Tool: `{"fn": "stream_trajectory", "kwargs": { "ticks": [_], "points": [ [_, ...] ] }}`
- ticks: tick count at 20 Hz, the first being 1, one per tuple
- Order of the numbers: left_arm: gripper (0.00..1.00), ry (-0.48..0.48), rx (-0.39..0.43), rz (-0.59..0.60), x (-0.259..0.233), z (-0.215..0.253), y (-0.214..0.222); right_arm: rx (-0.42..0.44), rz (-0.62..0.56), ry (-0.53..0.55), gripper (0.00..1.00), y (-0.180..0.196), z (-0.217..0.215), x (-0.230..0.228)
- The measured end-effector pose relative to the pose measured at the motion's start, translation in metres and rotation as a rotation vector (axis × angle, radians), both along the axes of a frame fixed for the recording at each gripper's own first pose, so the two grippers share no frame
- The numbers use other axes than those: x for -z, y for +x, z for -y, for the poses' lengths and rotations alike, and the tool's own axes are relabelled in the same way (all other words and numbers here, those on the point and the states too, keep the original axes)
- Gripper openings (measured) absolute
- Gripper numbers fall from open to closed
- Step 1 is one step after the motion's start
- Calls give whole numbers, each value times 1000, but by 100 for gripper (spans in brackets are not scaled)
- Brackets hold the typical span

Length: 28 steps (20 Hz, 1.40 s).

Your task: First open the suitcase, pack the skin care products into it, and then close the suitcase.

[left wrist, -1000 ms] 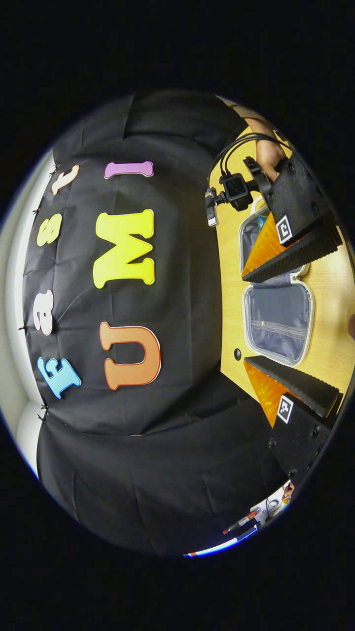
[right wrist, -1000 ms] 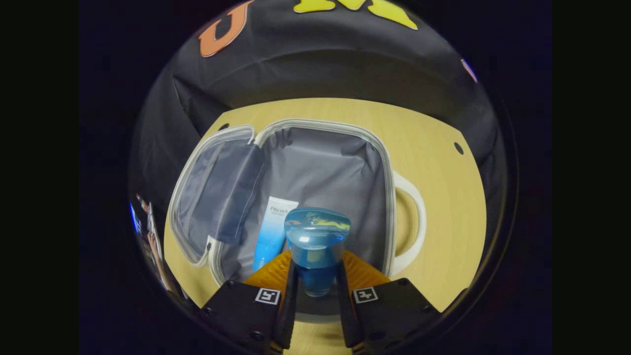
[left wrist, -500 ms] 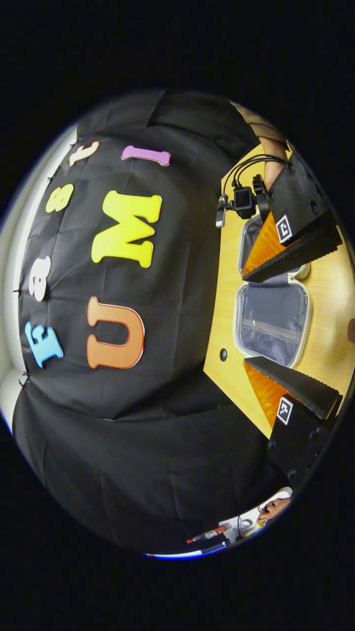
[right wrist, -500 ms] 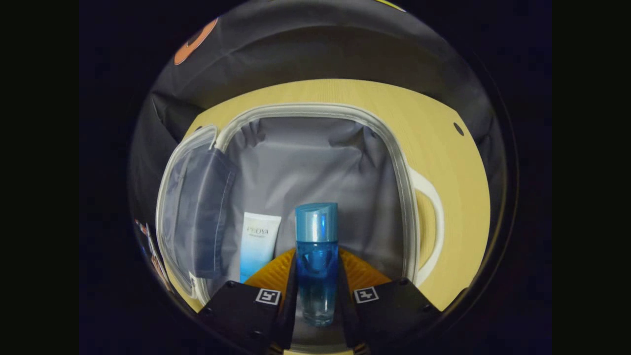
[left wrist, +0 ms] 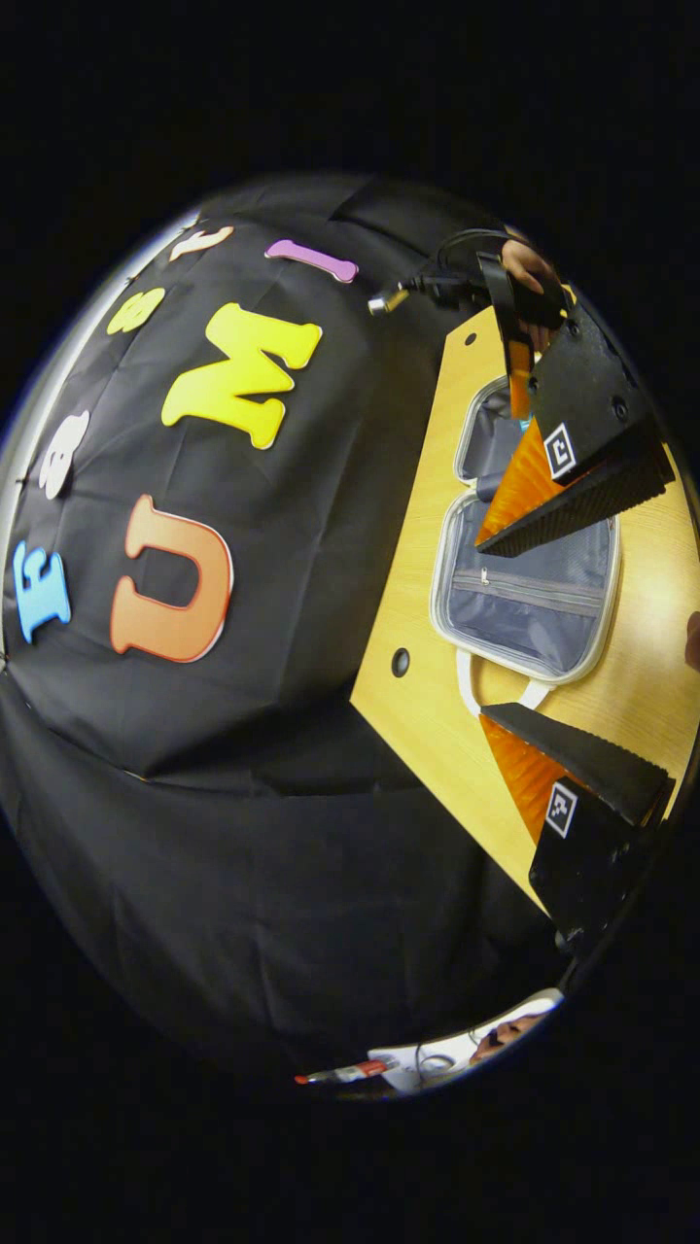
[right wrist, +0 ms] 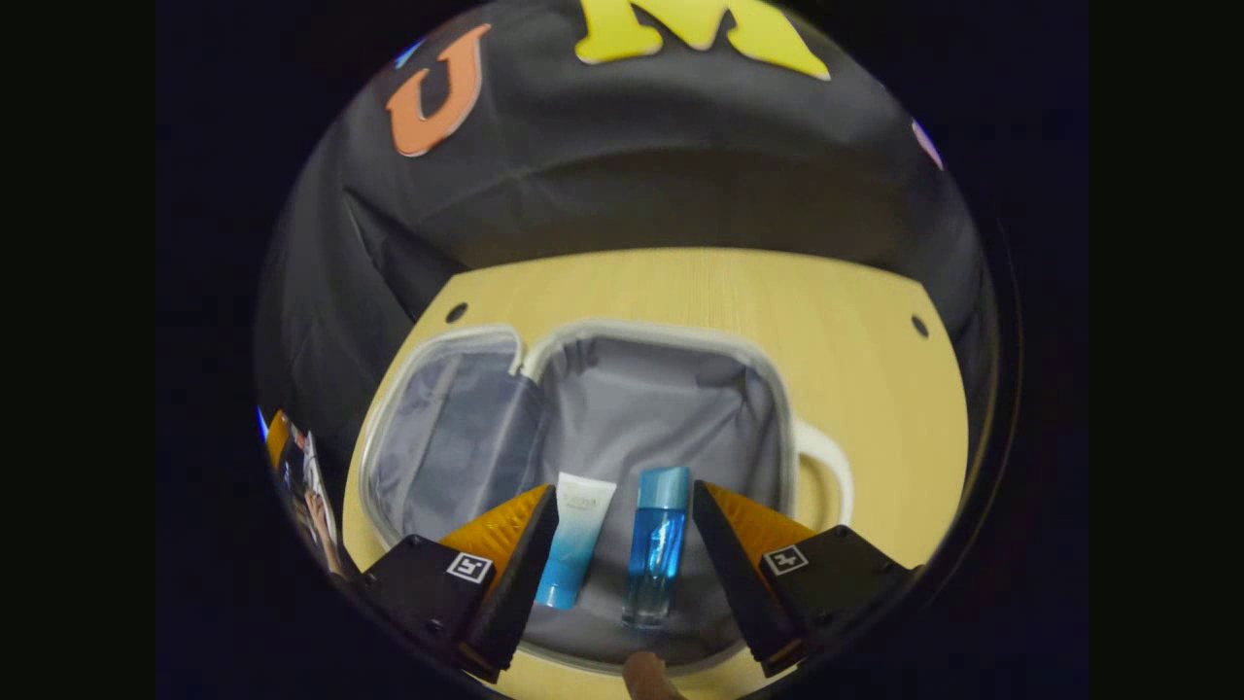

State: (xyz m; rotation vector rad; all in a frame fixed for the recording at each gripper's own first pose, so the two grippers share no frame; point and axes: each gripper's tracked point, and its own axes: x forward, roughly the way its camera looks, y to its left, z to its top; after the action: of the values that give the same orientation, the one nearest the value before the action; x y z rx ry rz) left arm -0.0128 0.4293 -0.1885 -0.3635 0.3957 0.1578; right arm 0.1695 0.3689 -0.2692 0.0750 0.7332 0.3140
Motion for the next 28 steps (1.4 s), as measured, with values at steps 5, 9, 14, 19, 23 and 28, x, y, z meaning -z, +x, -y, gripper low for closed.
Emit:
{"fn": "stream_trajectory", "kwargs": {
  "ticks": [5, 9, 14, 19, 23, 28],
  "points": [
    [99, -235, -26, -98, 68, -41, 28, -73, 150, 43, 82, -53, 21, -87],
    [99, -471, -84, -127, 106, -63, 43, -58, 232, 36, 79, -105, 63, -134],
    [96, -717, -79, -160, 137, -53, 55, 15, 346, -11, 82, -141, 118, -181],
    [52, -836, -116, -149, 148, -54, 65, 101, 366, 28, 82, -163, 161, -199],
    [19, -854, -83, -158, 142, -37, 71, 202, 440, 0, 82, -177, 197, -219],
    [8, -724, -49, -118, 109, -36, 79, 247, 474, 2, 82, -191, 220, -223]
  ]
}}
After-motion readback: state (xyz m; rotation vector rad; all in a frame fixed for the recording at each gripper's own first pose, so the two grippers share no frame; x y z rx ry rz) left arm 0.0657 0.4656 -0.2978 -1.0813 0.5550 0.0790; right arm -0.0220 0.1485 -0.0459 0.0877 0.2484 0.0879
